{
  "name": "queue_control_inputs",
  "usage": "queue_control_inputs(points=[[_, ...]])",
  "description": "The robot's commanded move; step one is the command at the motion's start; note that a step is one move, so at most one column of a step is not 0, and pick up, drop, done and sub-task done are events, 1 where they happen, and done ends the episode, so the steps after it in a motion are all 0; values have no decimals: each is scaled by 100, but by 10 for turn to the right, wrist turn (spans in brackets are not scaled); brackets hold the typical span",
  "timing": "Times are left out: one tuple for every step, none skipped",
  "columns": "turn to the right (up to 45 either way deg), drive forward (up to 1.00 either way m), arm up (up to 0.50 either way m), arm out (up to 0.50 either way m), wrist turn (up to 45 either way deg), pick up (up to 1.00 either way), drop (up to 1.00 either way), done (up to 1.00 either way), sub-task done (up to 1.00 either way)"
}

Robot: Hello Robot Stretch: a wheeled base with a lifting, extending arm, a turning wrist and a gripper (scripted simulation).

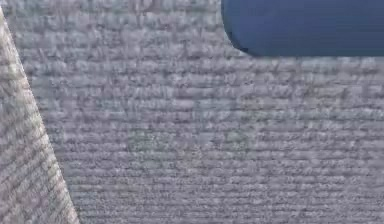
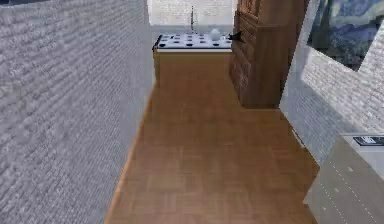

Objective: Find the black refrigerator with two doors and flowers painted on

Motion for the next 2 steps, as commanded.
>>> queue_control_inputs(points=[[-450, 0, 0, 0, 0, 0, 0, 0, 0], [-450, 0, 0, 0, 0, 0, 0, 0, 0]])
